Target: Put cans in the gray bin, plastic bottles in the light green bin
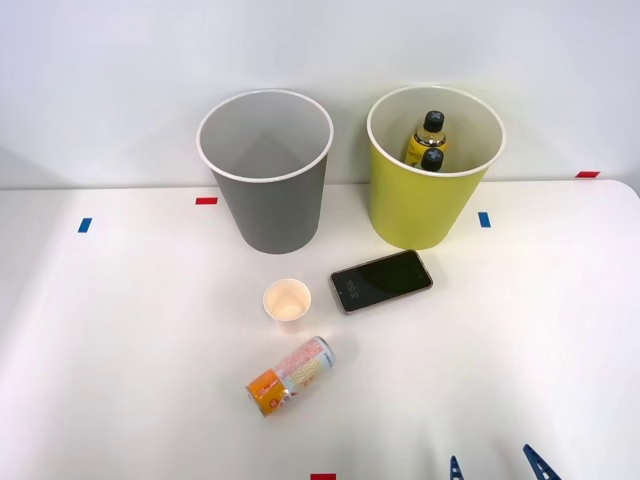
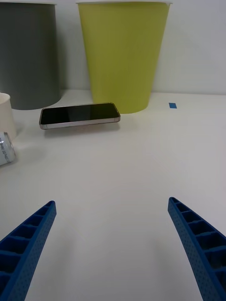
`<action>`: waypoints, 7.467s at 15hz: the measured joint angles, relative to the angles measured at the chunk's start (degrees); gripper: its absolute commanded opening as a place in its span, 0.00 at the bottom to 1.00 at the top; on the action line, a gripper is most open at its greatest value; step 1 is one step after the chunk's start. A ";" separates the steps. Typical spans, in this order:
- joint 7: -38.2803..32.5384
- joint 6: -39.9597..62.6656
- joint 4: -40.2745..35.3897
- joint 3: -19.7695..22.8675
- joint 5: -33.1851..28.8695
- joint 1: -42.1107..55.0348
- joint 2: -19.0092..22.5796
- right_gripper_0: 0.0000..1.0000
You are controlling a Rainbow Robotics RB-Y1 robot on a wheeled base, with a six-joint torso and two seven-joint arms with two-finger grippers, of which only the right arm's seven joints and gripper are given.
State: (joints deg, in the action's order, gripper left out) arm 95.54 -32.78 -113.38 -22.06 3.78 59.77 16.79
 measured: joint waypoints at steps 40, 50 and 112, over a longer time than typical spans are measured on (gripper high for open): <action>16.16 96.89 -36.63 -7.98 24.35 -61.45 44.60 0.85; 54.50 122.86 -36.63 -8.79 36.87 -77.46 32.05 0.85; 35.55 117.25 -11.63 -49.08 23.94 -106.97 13.16 0.85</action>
State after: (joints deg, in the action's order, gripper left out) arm 131.08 84.47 -125.00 -71.14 27.72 -47.21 29.95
